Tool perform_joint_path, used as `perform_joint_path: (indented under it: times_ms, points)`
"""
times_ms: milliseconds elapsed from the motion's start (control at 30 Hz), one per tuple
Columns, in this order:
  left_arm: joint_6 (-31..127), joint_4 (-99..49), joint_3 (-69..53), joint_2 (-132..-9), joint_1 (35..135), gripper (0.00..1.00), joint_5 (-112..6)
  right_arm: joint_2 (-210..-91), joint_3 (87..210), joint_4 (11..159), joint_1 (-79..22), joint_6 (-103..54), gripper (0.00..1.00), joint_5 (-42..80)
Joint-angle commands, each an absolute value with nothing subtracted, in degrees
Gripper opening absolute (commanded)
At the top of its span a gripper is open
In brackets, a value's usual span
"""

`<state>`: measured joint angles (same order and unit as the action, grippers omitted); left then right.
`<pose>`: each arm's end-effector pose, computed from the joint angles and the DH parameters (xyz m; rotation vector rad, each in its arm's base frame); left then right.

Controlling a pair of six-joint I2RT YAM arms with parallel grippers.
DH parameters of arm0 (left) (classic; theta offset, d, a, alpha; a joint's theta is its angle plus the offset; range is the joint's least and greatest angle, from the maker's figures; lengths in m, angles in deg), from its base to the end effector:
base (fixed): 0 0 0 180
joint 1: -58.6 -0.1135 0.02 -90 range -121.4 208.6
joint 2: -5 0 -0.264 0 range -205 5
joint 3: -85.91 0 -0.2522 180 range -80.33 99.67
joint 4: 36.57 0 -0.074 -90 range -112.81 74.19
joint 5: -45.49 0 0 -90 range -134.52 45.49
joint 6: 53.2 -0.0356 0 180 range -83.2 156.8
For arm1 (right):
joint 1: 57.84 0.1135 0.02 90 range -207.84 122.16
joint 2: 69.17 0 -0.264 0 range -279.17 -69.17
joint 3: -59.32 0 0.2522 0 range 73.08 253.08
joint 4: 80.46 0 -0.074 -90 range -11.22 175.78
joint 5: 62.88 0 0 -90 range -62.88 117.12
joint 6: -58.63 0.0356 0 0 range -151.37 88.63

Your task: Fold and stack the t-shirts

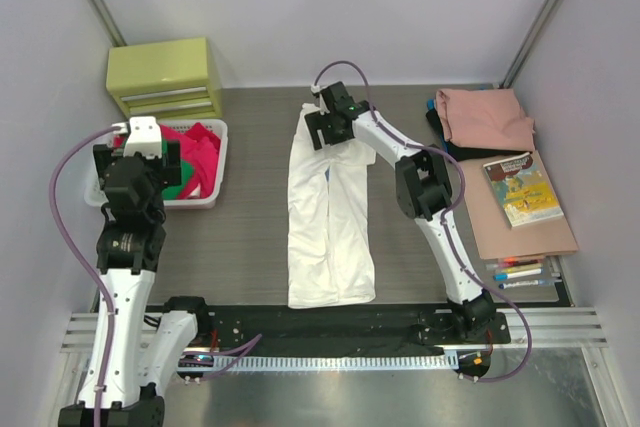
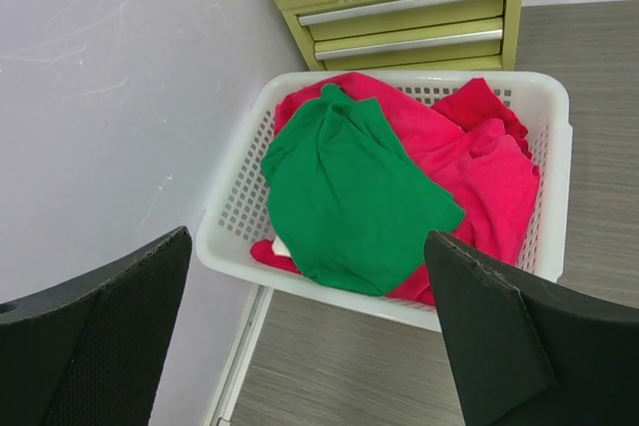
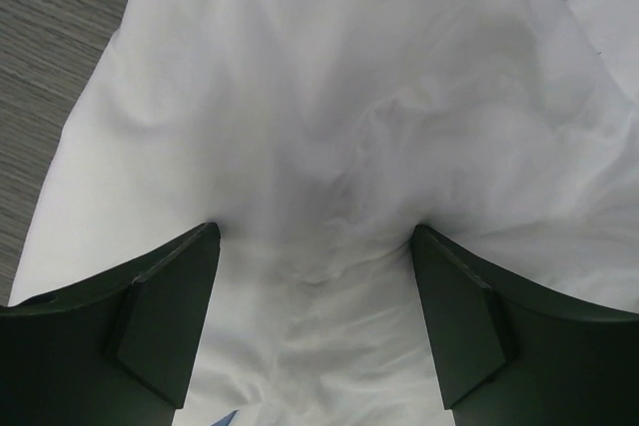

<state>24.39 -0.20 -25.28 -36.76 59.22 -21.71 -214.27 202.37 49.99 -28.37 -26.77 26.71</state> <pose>0.1532 0.0121 0.3867 -0.0975 1.7434 0.4953 0.4845 0.2741 0.1696 -0.5392 2.4311 0.2626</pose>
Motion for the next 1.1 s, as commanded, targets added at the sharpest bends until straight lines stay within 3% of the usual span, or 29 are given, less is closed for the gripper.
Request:
perform_joint_path:
  times_ms: [0,233,567,833,1067]
  points:
    - [23.8,-0.6,-26.9,-36.8,58.8,1.00,-21.1,-217.3,205.7,50.4,-29.0,-29.3,0.84,29.6]
    - [24.6,0.5,-29.2,-38.4,58.9,1.00,-23.1,-224.3,217.4,49.0,-30.9,-30.7,0.86,31.9]
    - [26.5,3.0,-29.3,-39.5,58.8,1.00,-27.1,-226.1,217.6,55.0,-31.1,-33.6,0.91,33.5]
    - [28.3,5.4,-30.6,-40.8,58.9,1.00,-30.4,-221.6,212.4,62.9,-29.5,-37.8,0.93,38.9]
    - [28.9,8.7,-29.0,-41.6,58.9,1.00,-34.1,-213.7,217.7,70.4,-27.4,-41.0,0.93,46.4]
